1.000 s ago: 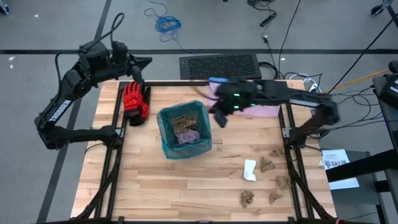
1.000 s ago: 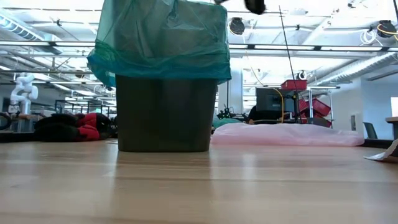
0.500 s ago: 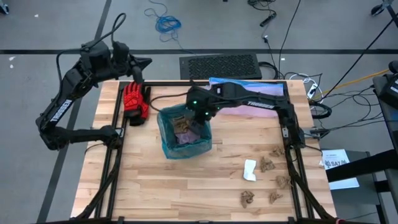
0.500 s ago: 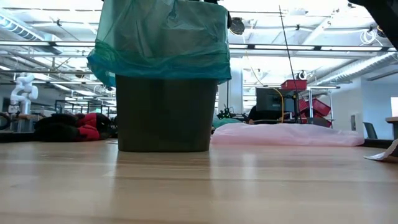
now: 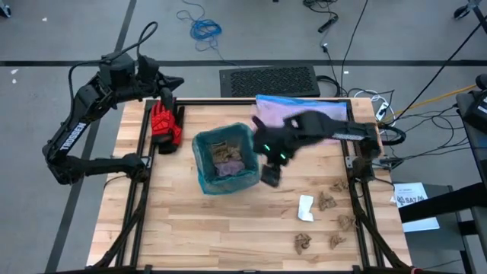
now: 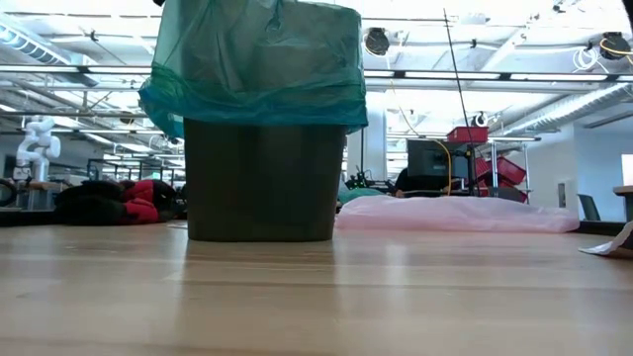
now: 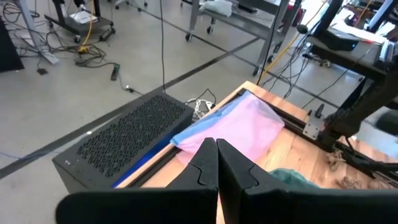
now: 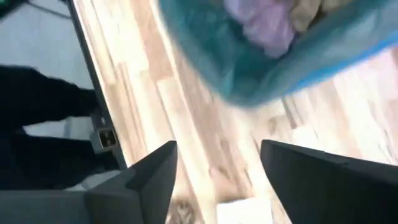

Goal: Place trash/remove bag and relplace
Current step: Put the piece of white cardboard into the black trash bin

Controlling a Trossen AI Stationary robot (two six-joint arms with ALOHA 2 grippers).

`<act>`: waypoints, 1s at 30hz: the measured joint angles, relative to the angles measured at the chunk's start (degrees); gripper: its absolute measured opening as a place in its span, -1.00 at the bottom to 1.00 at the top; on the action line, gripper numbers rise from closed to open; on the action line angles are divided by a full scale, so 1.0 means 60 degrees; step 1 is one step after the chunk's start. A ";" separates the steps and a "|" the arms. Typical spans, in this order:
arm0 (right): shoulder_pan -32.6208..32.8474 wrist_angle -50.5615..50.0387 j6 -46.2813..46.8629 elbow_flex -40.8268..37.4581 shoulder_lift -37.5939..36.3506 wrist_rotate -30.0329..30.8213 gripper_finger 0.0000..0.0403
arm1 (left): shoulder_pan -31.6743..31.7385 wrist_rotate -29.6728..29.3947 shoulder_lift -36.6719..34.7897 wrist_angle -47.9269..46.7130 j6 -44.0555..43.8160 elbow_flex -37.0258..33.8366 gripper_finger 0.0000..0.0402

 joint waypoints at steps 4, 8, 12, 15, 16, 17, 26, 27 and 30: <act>0.1075 -0.0087 0.0998 -0.1120 -0.0439 0.0626 0.00 | 0.0000 0.0002 -0.0004 0.0026 -0.0104 0.0000 -1.00; 0.2178 -0.0111 0.2526 -0.3151 -0.0957 0.0851 -0.02 | 0.0000 0.0008 0.0000 0.0025 -0.0244 0.0000 -1.00; 0.3355 0.0874 0.4452 -0.5446 -0.1746 0.0902 -0.02 | 0.0000 0.0117 -0.0004 0.0029 -0.0242 0.0000 -1.00; 0.4123 0.2419 0.6401 -0.7121 -0.2211 0.1171 -0.02 | 0.0000 0.0152 0.0000 0.0022 -0.0244 0.0000 -1.00; 0.4314 0.2943 0.7012 -0.7602 -0.2349 0.1228 -0.02 | 0.0000 0.0198 0.0000 0.0021 -0.0240 0.0000 -1.00; 0.4486 0.3507 0.7543 -0.8055 -0.2441 0.1259 -0.02 | 0.0000 0.0240 0.0000 0.0018 -0.0237 0.0000 -1.00; 0.4820 0.5043 1.0937 -1.0291 -0.2140 0.1473 0.23 | 0.0000 0.0277 0.0000 -0.0015 -0.0088 0.0000 -1.00; 0.4792 0.5116 1.1323 -1.0438 -0.2130 0.1580 0.27 | 0.0000 0.0277 0.0000 -0.0015 -0.0004 0.0000 -1.00; 0.4709 0.5688 1.2172 -1.0930 -0.2093 0.1860 0.36 | 0.0000 0.0280 0.0000 -0.0032 0.0047 0.0000 -1.00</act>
